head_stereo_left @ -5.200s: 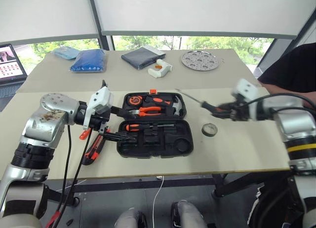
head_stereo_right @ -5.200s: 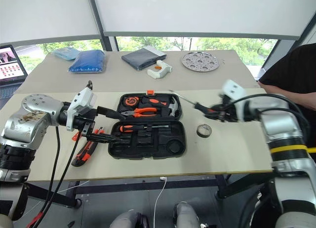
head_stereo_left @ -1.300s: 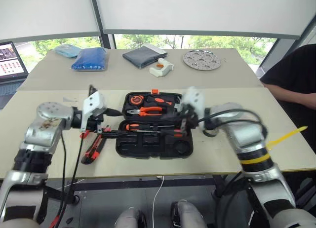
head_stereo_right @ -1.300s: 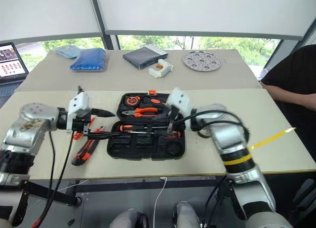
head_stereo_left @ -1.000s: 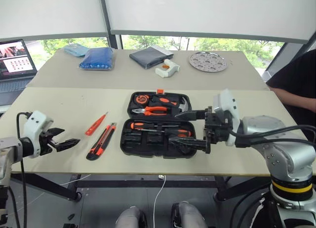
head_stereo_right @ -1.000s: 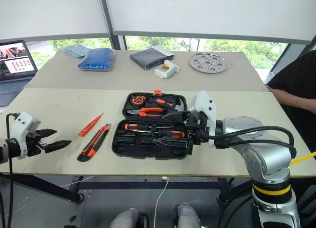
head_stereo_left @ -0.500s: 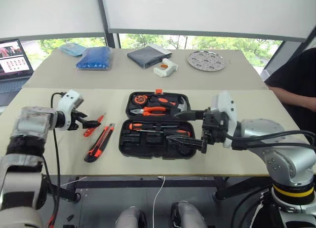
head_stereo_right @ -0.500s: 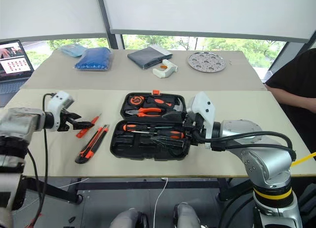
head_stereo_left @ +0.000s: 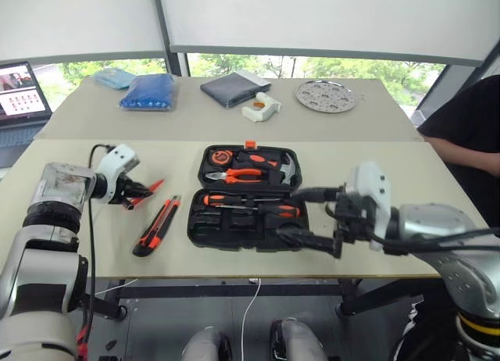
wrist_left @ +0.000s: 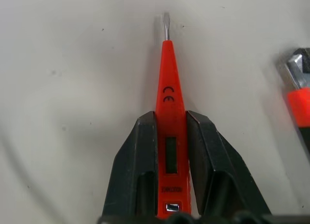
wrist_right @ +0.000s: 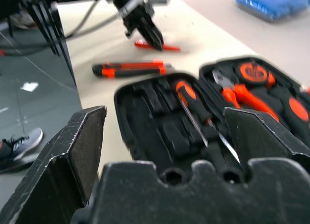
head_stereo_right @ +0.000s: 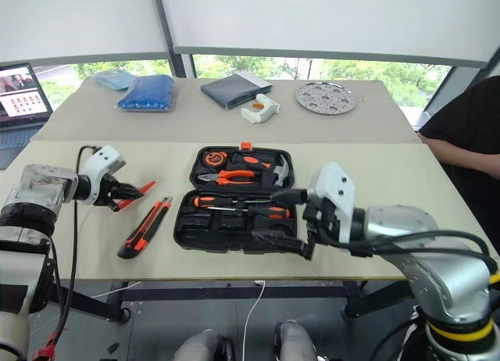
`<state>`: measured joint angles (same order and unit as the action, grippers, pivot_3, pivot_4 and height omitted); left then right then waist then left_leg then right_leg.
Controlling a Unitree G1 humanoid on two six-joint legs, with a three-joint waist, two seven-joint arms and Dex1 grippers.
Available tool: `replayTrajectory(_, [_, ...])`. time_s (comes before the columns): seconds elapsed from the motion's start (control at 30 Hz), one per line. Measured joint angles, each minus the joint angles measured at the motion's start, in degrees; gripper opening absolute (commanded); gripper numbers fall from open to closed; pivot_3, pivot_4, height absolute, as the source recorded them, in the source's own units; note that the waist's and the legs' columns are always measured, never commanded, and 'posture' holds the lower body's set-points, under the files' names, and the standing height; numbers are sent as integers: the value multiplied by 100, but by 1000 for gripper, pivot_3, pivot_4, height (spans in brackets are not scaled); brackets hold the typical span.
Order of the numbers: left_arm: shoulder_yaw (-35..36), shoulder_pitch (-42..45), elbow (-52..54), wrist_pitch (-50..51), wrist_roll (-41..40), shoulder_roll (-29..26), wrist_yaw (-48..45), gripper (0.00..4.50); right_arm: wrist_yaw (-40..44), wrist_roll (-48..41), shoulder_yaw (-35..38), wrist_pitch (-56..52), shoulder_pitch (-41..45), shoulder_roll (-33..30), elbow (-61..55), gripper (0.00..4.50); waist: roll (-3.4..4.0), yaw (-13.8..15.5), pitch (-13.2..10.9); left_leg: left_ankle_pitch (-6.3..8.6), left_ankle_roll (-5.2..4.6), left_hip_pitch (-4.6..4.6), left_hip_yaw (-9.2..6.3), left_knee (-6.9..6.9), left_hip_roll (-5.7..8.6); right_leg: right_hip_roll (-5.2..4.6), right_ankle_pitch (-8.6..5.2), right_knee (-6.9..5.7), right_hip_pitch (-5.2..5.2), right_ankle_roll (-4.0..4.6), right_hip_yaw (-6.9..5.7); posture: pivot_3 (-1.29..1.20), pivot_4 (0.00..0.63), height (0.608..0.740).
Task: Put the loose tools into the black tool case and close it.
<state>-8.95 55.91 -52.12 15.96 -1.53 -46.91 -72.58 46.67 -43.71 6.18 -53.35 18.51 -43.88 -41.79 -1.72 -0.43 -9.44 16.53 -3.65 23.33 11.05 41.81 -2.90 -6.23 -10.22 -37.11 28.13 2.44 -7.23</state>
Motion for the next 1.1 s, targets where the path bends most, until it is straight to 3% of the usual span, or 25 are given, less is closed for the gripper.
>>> replayTrajectory(0.23, [-301, -112, 2051, -507, -326, 24, -1735, 411, 74, 17, -106, 135, -420, -281, -141, 4500, -2, 25, 1, 7, -13, -6, 1, 4, 9, -7, -18, 1, -8, -37, 11, 0, 150, 718])
replayTrajectory(0.4, [-919, -372, 3015, -151, -275, 659, -1850, 411, -130, 91, -145, 275, -520, -222, -142, 4500, -3, 43, 1, 6, -14, -7, 0, 12, 8, -4, -16, -1, -13, -44, 10, 0, 150, 718])
replayTrajectory(0.6, [-1340, -271, 2511, -444, 243, 1017, -1510, 411, -333, 116, -222, 333, -728, -144, -149, 4500, -3, 29, 1, 6, -15, -12, -1, 12, 5, 2, -15, 1, -14, -46, 13, 0, 150, 718])
replayTrajectory(0.97, [-1421, 118, 1614, -1017, 562, 1410, -1435, 411, -670, 193, -238, 457, -864, -63, -200, 4500, -4, 94, 3, 16, -32, -20, -8, 13, 7, -8, -12, 2, -33, -51, 10, 0, 150, 718])
replayTrajectory(1.03, [-1393, 122, 1614, -934, 543, 1430, -1513, 1431, -723, 191, -238, 458, -868, -43, -219, 4500, -4, 97, 3, 17, -32, -20, -9, 13, 7, -8, -12, 2, -32, -51, 10, 0, 150, 718])
replayTrajectory(1.1, [-1379, 118, 1615, -808, 464, 1434, -1659, 2063, -755, 191, -238, 457, -868, -42, -225, 4500, -4, 98, 2, 16, -32, -14, -9, 14, 7, -7, -12, 3, -28, -51, 8, 0, 150, 718])
